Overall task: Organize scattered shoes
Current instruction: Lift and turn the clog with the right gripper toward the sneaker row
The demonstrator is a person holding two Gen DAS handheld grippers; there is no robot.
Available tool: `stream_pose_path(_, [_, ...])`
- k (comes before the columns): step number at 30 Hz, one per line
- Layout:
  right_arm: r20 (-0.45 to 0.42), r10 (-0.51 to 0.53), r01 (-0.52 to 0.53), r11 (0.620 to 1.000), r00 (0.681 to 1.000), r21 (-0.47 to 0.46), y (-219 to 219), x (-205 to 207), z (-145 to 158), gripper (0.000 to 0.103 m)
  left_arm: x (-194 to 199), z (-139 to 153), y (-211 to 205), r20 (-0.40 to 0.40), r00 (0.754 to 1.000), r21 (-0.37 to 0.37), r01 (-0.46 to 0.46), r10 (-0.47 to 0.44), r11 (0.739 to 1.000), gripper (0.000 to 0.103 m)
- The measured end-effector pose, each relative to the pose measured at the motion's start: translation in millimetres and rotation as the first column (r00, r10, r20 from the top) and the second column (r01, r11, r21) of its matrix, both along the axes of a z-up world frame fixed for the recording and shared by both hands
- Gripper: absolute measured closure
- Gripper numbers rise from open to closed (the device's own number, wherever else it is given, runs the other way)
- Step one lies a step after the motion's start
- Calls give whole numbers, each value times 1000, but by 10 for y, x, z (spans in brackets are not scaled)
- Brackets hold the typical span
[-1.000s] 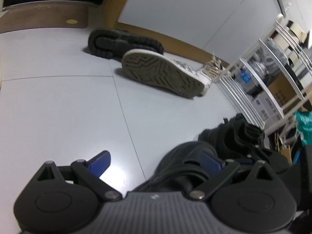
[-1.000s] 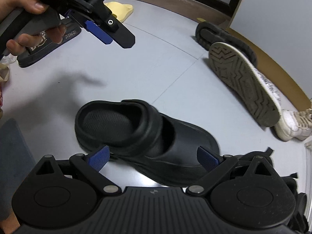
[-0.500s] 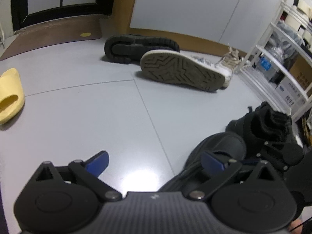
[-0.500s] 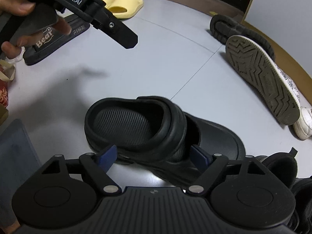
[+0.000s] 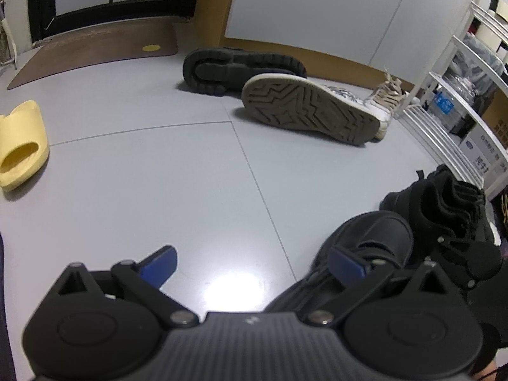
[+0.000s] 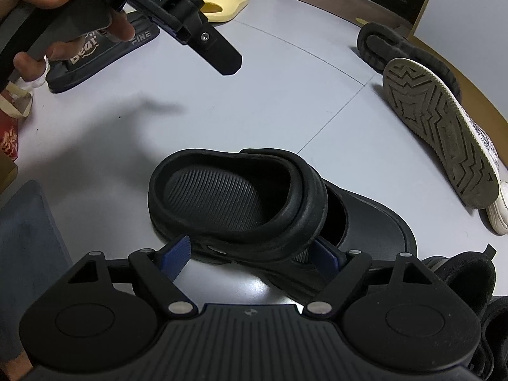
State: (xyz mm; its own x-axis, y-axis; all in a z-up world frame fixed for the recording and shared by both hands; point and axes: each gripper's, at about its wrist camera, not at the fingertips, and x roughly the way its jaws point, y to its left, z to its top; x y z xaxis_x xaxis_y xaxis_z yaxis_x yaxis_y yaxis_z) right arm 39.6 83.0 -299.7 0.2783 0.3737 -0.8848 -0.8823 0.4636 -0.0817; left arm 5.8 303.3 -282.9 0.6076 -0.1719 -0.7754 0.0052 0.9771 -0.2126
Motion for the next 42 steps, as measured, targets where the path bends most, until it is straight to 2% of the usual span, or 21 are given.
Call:
stream_pose_path(1, [0,2,-2,1000,1000,-1,-9,6,-1,20,2,-4,-5,-1,1000,1,0,0,1000,0])
stream_pose_path(2, [-1,0,0,1000,1000,-3,-14,19,-7,28,4,-9,-9,-2,1000,2,-1,1,1000,0])
stream_pose_path(10, [-34,-80,82,996,996,47,-59,24,6,34,12,-48,6,-11,1000,-9,-13,13,1000,0])
stream_pose_path(14, [-71,-146,151,986,987,71,-95,9,32,41,6,-86,32,-22,1000,-41,-12,11,999,0])
stream_pose_path(17, [-90,-164,169,984,982,50,-80,2,52,43,-1,-105,37,-28,1000,-52,-7,6,999,0])
stream_pose_path(19, [-85,-143,145,989,986,28,-62,-11,61,43,-5,-108,45,-29,1000,-56,-5,4,998,0])
stream_pose_path(26, [20,8,-7,999,1000,-46,-68,-105,62,43,-20,-129,48,-35,999,-43,3,-5,999,0])
stream_pose_path(28, [31,9,-7,999,999,-49,-72,-114,58,44,-27,-146,61,-41,999,-52,1,-3,999,0])
stream_pose_path(30, [33,4,-2,999,999,-50,-58,-131,38,53,-39,-161,90,-42,999,-62,-11,8,998,0])
stream_pose_path(34, [17,-60,61,998,998,-32,-2,-113,29,56,-50,-171,113,-47,999,-78,-14,10,997,0])
stream_pose_path(39, [-59,-170,171,985,984,12,67,-36,74,66,-42,-167,129,-45,999,-86,-22,19,996,0])
stream_pose_path(42, [-100,-201,201,980,975,-4,113,-38,98,64,-46,-156,141,-36,999,-88,-23,20,996,0])
